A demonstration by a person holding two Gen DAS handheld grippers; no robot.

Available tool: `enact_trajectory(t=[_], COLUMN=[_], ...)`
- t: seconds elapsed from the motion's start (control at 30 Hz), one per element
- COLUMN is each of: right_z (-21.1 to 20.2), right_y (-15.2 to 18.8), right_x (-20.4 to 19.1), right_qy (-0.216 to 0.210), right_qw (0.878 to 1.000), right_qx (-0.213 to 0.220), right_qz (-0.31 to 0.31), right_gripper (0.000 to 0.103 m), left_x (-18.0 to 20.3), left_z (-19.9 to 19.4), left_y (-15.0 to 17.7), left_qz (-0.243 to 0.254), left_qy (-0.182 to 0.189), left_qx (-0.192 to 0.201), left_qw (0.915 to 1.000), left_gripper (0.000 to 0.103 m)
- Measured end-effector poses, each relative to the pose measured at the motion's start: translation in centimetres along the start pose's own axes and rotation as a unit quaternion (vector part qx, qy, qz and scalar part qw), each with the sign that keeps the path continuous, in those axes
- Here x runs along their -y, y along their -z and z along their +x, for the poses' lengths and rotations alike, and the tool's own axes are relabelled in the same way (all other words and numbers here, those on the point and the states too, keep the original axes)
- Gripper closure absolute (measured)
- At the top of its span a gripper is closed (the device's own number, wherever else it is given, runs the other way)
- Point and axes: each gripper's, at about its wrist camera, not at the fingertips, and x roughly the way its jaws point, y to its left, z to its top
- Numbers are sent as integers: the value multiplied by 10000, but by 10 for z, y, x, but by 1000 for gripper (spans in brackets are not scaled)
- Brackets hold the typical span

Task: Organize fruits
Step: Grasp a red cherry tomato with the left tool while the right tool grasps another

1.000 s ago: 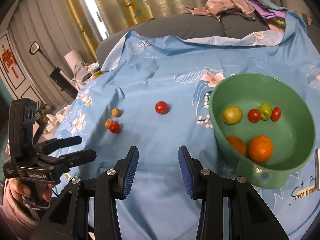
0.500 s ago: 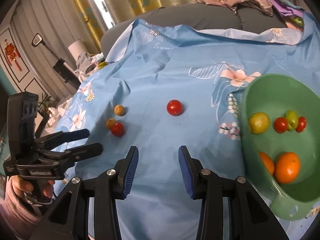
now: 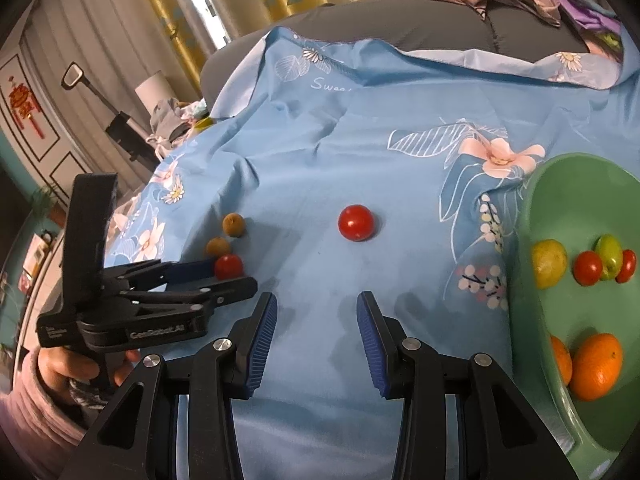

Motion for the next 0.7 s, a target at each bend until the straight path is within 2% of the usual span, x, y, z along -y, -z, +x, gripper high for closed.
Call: enact_trajectory(t=[0.1,0.17,0.27,0.4,0.53,0.7], right_z=[4,7,15,26,40,63], right_y=[-2,-3,-8,-16,-28,-47], right_x=[0,1,3,6,7,9], right_qy=[-8,-6,17,72,195,495], right_qw=[10000,10000,10000,9999,9997,9986], right_qx=[-16,-25,-54,-96,-107,-164], right_qz=[-6,-15,-6,-6,-72,-130], right_gripper=[61,61,61,61,61,61], left_x=[0,-1,-4,-8,-6,-8], left_z=[4,6,5,0,-13,-18], left_y=[-2,-3,-1,-3,-13,-26], left_qz=[52,67,96,-8,25,23], left_qy=[-110,-133,-175,-27,98,140], left_qx=[3,-8,32,63,286,459], left_qw=[9999,9999,9998,10000,9995,9988], left_gripper=[60,72,76,76,76,76])
